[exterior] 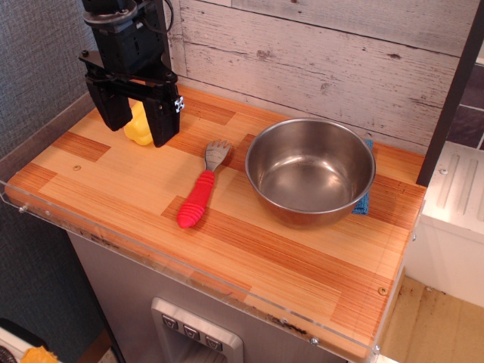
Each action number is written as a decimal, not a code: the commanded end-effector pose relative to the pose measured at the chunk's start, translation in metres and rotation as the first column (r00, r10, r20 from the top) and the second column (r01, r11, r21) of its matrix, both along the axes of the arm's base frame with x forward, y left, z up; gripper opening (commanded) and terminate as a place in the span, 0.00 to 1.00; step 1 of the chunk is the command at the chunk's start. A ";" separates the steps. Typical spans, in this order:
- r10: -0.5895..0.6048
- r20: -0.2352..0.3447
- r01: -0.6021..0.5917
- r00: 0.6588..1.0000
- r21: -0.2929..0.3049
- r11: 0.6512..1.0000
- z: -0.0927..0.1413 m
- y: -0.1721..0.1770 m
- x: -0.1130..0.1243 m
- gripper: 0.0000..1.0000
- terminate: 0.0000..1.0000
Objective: Take the yellow capsicum and place it inside the stainless steel pot
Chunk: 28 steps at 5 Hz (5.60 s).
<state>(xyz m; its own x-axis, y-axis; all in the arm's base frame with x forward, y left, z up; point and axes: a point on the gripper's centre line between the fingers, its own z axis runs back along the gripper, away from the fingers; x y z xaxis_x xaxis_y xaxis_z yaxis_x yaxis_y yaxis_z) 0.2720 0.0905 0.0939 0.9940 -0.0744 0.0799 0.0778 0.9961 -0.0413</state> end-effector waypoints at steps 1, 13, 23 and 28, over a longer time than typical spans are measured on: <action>0.000 0.000 0.000 1.000 0.000 1.000 0.000 0.000 0.000 1.00 0.00; -0.053 0.096 0.042 0.994 0.114 0.993 -0.019 0.056 0.074 0.00 0.00; -0.239 0.173 0.239 0.955 0.020 0.971 0.048 -0.073 0.045 1.00 0.00; -0.080 0.148 0.077 0.986 0.021 0.997 0.042 -0.032 0.037 1.00 1.00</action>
